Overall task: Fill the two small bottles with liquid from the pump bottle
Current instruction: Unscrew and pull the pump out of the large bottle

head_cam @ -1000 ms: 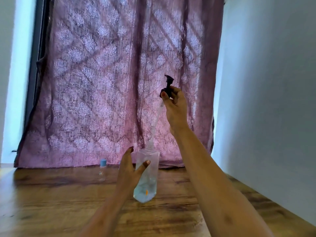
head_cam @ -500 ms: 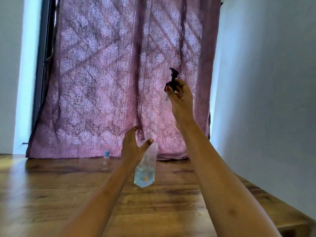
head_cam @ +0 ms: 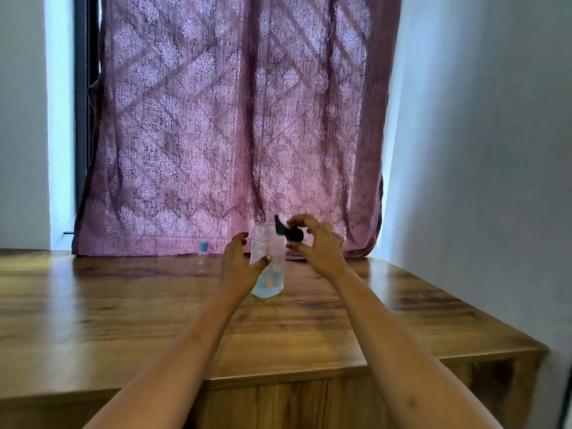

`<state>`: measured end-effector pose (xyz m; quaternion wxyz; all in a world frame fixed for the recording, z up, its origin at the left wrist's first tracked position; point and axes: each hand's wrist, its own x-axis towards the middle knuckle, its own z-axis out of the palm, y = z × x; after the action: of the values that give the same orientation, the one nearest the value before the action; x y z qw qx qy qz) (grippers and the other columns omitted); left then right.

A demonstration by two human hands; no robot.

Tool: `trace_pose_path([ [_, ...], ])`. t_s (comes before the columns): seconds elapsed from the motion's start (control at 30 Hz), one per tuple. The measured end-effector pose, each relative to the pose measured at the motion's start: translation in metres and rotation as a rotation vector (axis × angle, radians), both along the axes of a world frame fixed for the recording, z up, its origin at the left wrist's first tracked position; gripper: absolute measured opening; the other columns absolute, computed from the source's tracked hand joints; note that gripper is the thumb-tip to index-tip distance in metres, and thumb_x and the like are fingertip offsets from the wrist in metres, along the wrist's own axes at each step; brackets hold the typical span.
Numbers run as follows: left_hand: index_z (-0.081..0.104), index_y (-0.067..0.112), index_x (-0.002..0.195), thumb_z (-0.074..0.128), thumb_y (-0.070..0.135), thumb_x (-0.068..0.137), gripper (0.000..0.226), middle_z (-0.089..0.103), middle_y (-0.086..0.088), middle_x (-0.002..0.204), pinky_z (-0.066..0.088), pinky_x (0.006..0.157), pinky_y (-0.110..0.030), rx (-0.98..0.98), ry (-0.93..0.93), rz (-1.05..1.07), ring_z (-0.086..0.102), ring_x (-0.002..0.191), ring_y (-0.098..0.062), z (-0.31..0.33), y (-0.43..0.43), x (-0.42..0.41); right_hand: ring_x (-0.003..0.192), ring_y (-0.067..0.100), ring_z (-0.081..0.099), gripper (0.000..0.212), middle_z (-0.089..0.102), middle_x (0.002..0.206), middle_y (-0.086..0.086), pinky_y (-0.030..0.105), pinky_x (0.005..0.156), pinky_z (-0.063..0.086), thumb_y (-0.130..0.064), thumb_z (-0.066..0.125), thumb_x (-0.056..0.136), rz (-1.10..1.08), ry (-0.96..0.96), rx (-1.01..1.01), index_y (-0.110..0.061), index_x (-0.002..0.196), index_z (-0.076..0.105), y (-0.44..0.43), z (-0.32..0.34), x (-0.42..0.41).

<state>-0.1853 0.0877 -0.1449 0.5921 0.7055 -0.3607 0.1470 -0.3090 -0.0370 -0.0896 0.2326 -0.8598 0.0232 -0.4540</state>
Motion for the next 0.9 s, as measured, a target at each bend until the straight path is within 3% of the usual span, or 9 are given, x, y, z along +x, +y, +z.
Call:
trace_pose_path([
  [0.13,0.042,0.010,0.132,0.074,0.020,0.076,0.066,0.049,-0.010,0.131,0.043,0.097,-0.042,0.046,0.101,-0.003,0.047,0.120,-0.028,-0.021,0.006,0.001,0.101,0.012,0.040,0.038,0.063,0.108,-0.012,0.031,0.082,0.020,-0.028,0.072,0.075,-0.188,0.289,-0.155,-0.037,0.108,0.057,-0.013,-0.041,-0.001],
  [0.33,0.052,0.012,0.118,0.073,0.013,0.076,0.046,0.055,-0.008,0.118,0.047,0.087,-0.035,0.126,0.142,-0.005,0.053,0.101,-0.020,-0.041,0.006,0.017,0.110,0.013,0.045,0.042,0.063,0.115,-0.016,0.040,0.089,0.023,-0.019,0.072,0.075,-0.202,0.524,-0.222,-0.042,0.107,0.057,-0.030,-0.077,0.012],
  [0.43,0.050,0.014,0.121,0.072,0.016,0.077,0.049,0.054,-0.008,0.122,0.048,0.093,-0.039,0.204,0.162,-0.028,0.054,0.108,-0.023,-0.039,0.000,0.025,0.106,0.010,0.051,0.043,0.064,0.111,-0.016,0.042,0.097,0.035,-0.017,0.074,0.067,-0.093,0.548,-0.156,-0.039,0.101,0.060,-0.040,-0.087,0.021],
  [0.53,0.037,0.014,0.136,0.073,0.023,0.076,0.070,0.044,-0.011,0.137,0.042,0.102,-0.048,0.296,0.204,-0.051,0.045,0.123,-0.029,-0.035,-0.006,0.035,0.103,0.010,0.057,0.040,0.066,0.110,-0.004,0.021,0.092,0.043,-0.004,0.072,0.067,0.006,0.553,-0.054,-0.026,0.100,0.066,-0.047,-0.093,0.026],
  [0.63,0.033,0.014,0.138,0.075,0.026,0.076,0.077,0.042,-0.009,0.141,0.042,0.102,-0.047,0.316,0.234,-0.076,0.045,0.125,-0.028,-0.034,-0.014,0.041,0.104,0.009,0.058,0.036,0.067,0.112,-0.004,0.023,0.095,0.043,0.000,0.068,0.073,0.014,0.563,-0.009,-0.022,0.101,0.068,-0.052,-0.095,0.029],
  [0.73,0.037,0.016,0.132,0.076,0.030,0.073,0.072,0.049,-0.005,0.135,0.046,0.097,-0.040,0.341,0.238,-0.111,0.051,0.119,-0.025,-0.033,-0.022,0.043,0.105,0.007,0.057,0.039,0.066,0.113,-0.006,0.024,0.097,0.044,0.001,0.064,0.075,0.032,0.620,0.001,-0.029,0.100,0.068,-0.058,-0.093,0.033],
  [0.83,0.042,0.024,0.124,0.076,0.039,0.067,0.069,0.056,-0.003,0.125,0.050,0.093,-0.044,0.381,0.215,-0.099,0.055,0.112,-0.025,-0.033,-0.031,0.046,0.106,0.009,0.059,0.051,0.066,0.112,-0.009,0.031,0.096,0.047,0.005,0.056,0.072,0.058,0.700,0.038,-0.042,0.091,0.066,-0.064,-0.088,0.035],
  [0.9,0.044,0.022,0.119,0.078,0.039,0.065,0.066,0.058,0.001,0.114,0.052,0.089,-0.044,0.386,0.182,-0.070,0.057,0.104,-0.022,-0.033,-0.038,0.049,0.104,0.011,0.060,0.048,0.067,0.108,-0.007,0.028,0.093,0.047,0.006,0.055,0.072,0.114,0.686,0.103,-0.036,0.091,0.067,-0.067,-0.082,0.036],
])
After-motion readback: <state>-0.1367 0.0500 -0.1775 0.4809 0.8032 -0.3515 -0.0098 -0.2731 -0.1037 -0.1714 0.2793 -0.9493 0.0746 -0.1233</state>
